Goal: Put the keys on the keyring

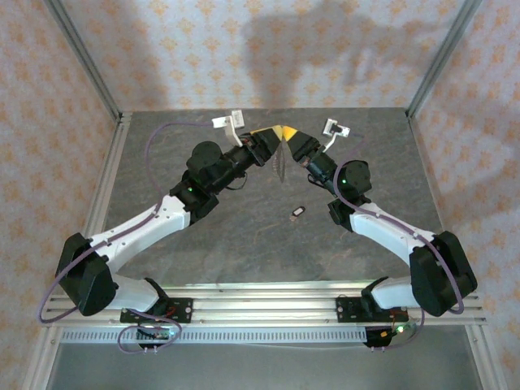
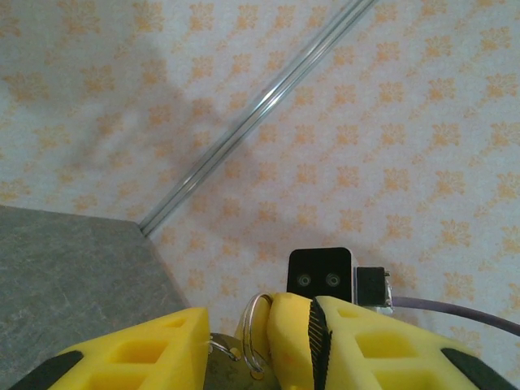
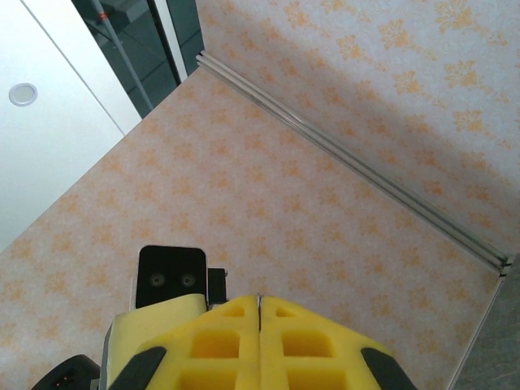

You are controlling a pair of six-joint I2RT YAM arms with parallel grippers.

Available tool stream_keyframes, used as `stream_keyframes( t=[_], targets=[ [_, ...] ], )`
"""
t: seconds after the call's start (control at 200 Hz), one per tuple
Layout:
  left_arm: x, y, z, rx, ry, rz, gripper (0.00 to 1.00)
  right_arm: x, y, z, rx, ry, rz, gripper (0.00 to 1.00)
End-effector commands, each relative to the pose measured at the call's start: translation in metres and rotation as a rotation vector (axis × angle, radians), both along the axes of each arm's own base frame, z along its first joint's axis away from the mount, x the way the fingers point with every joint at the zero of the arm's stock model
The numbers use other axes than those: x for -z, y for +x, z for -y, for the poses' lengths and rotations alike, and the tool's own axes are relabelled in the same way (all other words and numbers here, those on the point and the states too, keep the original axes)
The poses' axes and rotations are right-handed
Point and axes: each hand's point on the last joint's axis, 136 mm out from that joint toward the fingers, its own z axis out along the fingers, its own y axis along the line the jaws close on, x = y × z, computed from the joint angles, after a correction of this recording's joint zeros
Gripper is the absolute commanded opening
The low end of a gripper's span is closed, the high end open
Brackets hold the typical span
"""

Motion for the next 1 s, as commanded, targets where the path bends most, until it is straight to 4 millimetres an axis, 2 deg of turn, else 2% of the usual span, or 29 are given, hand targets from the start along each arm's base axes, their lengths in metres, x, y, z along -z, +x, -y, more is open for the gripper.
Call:
stream_keyframes(
  t=[0.0, 0.235, 0.405, 0.621, 0.746, 0.821, 0.871, 0.926, 0.991],
  targets=[
    [-0.024, -0.003, 0.004, 0.019, -0.020, 0.061, 0.38, -0.027, -0.013, 0.000, -0.025, 0.033, 0.087, 0.00],
    [-0.026, -0.001, 0.007, 0.026, -0.021, 0.065, 0.33, -0.024, -0.012, -0.001, -0.028, 0.027, 0.082, 0.00],
    [-0.024, 0.000, 0.010, 0.035, -0.022, 0.063, 0.22, -0.024, -0.012, -0.001, -0.028, 0.024, 0.080, 0.00],
    [-0.020, 0.000, 0.012, 0.043, -0.016, 0.056, 0.00, -0.022, -0.012, -0.001, -0.027, 0.016, 0.078, 0.00],
    [-0.019, 0.000, 0.010, 0.039, 0.007, 0.059, 0.00, -0.020, -0.011, 0.000, -0.001, -0.025, 0.062, 0.00],
    [-0.019, 0.000, 0.006, 0.036, 0.038, 0.066, 0.00, -0.017, -0.009, 0.010, 0.054, -0.081, 0.041, 0.19],
    [-0.020, 0.002, 0.002, 0.046, 0.052, 0.067, 0.00, -0.015, -0.007, 0.021, 0.091, -0.114, 0.026, 0.29],
    [-0.021, 0.005, -0.004, 0.068, 0.060, 0.067, 0.00, -0.020, -0.010, 0.037, 0.127, -0.132, 0.027, 0.36],
    [-0.024, 0.007, -0.009, 0.099, 0.071, 0.073, 0.00, -0.020, -0.010, 0.052, 0.158, -0.157, 0.016, 0.39]
  ],
)
